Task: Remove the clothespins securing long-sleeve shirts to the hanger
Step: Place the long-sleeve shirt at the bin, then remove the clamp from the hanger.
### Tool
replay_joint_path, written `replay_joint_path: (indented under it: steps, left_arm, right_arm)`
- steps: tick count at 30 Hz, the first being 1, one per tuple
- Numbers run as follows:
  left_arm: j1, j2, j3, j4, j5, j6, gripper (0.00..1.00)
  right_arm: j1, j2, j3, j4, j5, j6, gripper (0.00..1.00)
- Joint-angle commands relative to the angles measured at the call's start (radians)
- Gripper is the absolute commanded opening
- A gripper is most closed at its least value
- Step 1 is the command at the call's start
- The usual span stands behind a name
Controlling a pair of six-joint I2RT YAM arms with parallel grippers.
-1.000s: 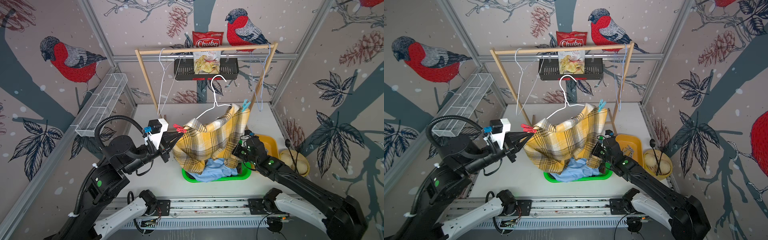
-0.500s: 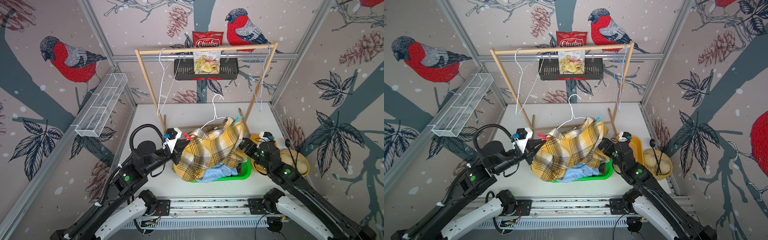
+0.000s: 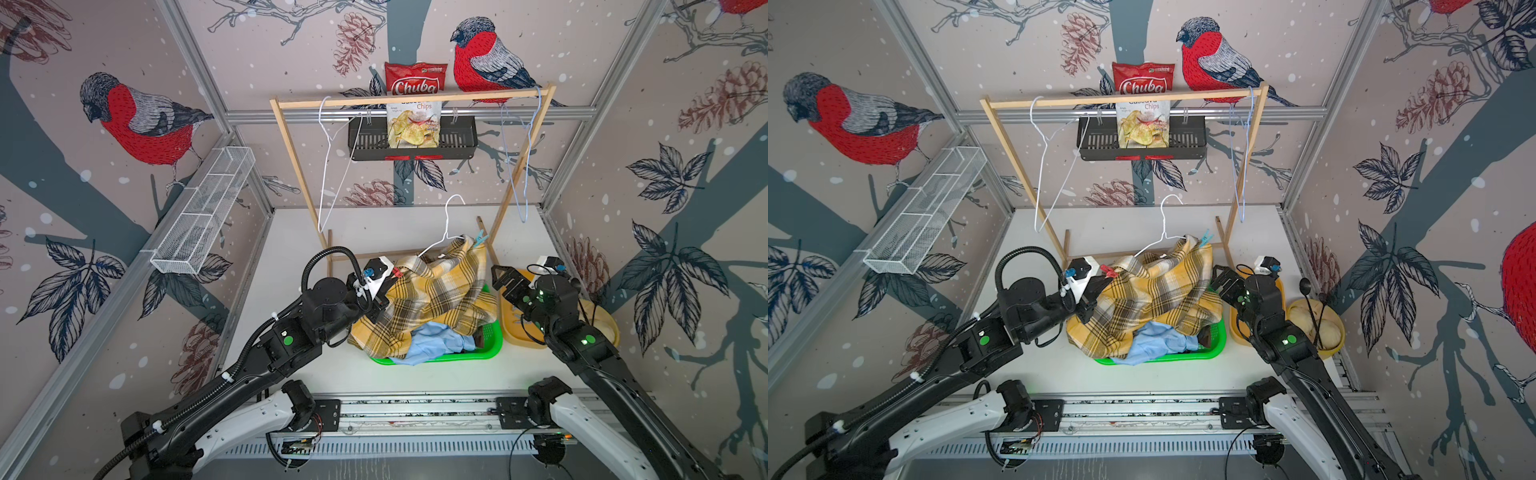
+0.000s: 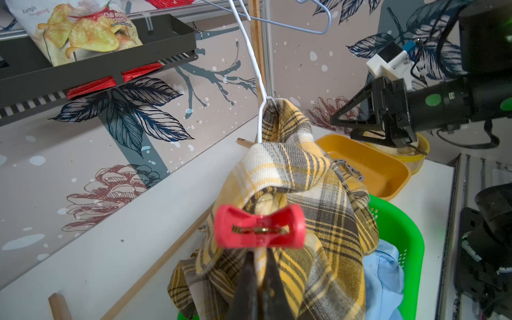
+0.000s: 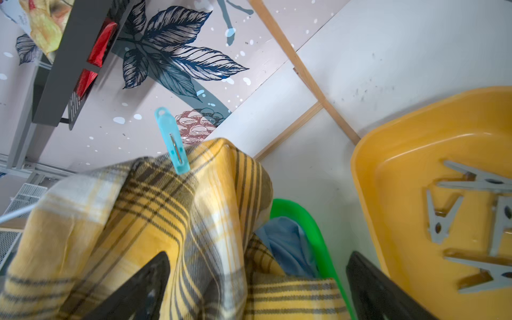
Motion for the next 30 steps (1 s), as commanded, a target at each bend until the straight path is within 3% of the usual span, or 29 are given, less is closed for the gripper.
replay_joint_path:
  steps: [1,10,20,26,30]
  left_arm:
    - [-0.043,0.006,-0.005,0.095,-0.112,0.078,0.00]
    - [-0.310,0.049,-0.072,0.098,-0.390,0.237,0.00]
    - [-0.506,0.136,-0.172,0.156,-0.580,0.329,0.00]
    - [-0.584,0.207,-0.209,0.178,-0.615,0.322,0.00]
    - [-0.590,0.219,-0.228,0.188,-0.569,0.281,0.00]
  right_arm:
    - [-0.084,-0.001,0.004,0.044,-0.157,-0.026,1.00]
    - [-0.288,-0.003,0.027,0.036,-0.372,-0.003,1.00]
    - [-0.474,0.051,-0.060,0.130,-0.597,0.029,1.00]
    - [-0.488,0.147,-0.100,0.212,-0.654,0.049,0.94]
    - [-0.487,0.231,-0.106,0.267,-0.692,0.056,0.87]
